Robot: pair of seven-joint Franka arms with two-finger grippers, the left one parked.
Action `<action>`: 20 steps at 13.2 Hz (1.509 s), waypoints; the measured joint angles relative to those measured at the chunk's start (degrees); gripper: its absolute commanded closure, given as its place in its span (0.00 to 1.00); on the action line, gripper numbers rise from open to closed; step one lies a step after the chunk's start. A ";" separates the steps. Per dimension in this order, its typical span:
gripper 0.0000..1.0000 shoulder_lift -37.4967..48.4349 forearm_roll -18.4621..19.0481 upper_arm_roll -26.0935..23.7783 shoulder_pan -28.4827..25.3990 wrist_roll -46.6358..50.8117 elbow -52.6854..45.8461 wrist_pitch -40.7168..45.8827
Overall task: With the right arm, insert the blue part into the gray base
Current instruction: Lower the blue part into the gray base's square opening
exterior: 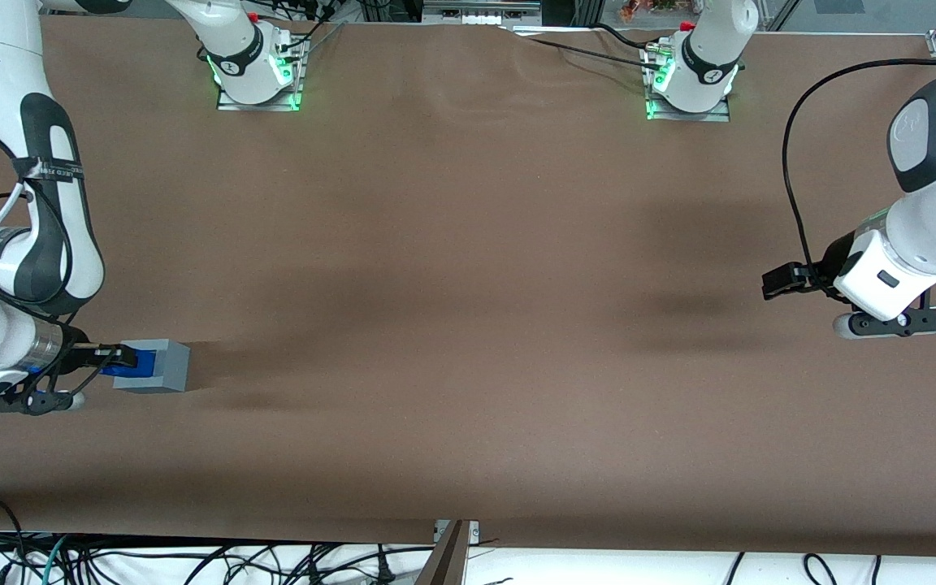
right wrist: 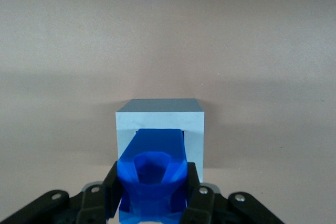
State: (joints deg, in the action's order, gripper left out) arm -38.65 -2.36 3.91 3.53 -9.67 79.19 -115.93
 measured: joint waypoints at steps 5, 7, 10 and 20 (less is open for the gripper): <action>0.64 0.10 -0.03 0.00 0.00 0.02 0.21 -0.16; 0.64 0.12 -0.06 0.02 0.00 0.03 0.26 -0.19; 0.64 0.21 -0.09 0.02 0.00 0.04 0.45 -0.39; 0.64 0.79 -0.14 0.02 -0.01 0.00 1.47 -1.40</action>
State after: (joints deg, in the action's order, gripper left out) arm -37.85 -2.50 3.93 3.52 -9.67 80.66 -117.33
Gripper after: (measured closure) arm 0.498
